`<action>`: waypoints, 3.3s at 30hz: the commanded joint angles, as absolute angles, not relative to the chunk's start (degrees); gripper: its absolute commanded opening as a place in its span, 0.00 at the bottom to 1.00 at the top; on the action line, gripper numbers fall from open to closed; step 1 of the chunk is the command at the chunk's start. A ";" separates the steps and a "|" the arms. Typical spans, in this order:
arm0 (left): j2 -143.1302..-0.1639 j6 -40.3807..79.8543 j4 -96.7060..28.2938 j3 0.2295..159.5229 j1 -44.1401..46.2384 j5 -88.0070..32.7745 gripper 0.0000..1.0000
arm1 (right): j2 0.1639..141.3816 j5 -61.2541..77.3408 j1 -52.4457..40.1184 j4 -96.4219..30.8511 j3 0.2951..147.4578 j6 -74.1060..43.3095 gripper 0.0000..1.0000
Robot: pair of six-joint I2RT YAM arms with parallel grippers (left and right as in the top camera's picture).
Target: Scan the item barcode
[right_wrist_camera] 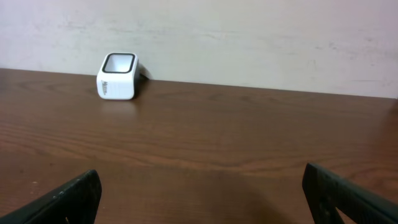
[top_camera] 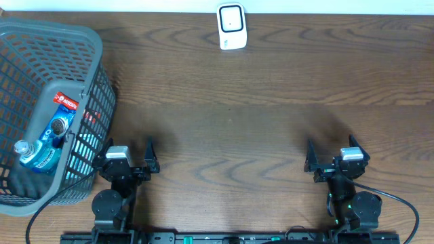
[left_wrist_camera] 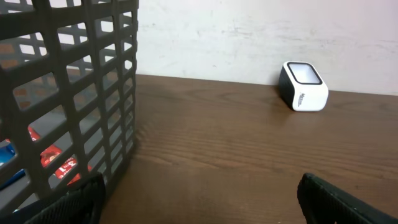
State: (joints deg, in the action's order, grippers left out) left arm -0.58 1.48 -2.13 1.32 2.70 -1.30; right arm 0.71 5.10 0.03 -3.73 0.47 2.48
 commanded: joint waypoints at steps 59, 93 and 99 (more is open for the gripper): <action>-20.93 10.37 -28.42 45.39 2.94 -12.25 0.98 | 0.32 4.60 -0.43 -3.92 0.32 1.74 0.99; -58.76 24.38 -56.25 95.74 2.94 31.53 0.98 | 0.32 4.58 -0.43 -3.92 0.32 1.74 0.99; -65.06 22.35 -59.20 95.59 2.92 33.87 0.98 | 0.32 4.60 -0.43 -3.92 0.32 1.74 0.99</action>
